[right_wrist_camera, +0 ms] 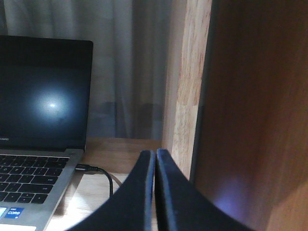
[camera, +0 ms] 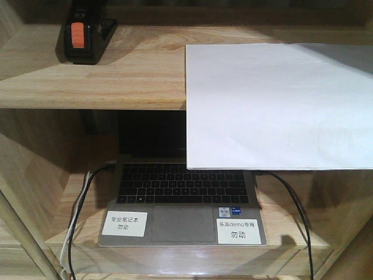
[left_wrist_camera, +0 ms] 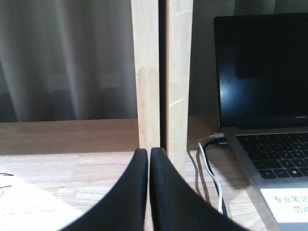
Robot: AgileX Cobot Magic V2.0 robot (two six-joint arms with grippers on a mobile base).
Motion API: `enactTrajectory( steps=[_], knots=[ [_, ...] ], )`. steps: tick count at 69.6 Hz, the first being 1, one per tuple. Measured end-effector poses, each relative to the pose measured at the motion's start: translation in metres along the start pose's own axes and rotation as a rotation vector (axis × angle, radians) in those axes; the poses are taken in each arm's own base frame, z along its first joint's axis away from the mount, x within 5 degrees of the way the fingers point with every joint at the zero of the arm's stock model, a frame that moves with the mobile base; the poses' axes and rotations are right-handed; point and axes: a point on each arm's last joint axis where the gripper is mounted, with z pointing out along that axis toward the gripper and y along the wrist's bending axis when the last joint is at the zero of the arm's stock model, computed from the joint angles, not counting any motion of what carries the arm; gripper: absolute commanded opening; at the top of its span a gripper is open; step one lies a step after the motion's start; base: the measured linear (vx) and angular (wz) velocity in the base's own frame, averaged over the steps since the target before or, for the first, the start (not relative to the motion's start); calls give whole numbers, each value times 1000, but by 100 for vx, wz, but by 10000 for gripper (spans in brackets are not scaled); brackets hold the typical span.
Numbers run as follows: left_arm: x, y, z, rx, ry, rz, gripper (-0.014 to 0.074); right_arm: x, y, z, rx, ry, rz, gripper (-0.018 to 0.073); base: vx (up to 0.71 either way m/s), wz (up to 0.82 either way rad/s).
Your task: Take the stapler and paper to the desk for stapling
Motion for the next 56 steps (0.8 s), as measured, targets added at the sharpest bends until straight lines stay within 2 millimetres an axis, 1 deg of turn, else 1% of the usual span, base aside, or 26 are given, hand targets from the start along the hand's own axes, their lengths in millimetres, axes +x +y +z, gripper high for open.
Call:
enactTrajectory(
  steps=[56],
  knots=[
    [0,0,0,0,0,0,-6,0,0,0,0,0,0,-10,0,0]
  ],
)
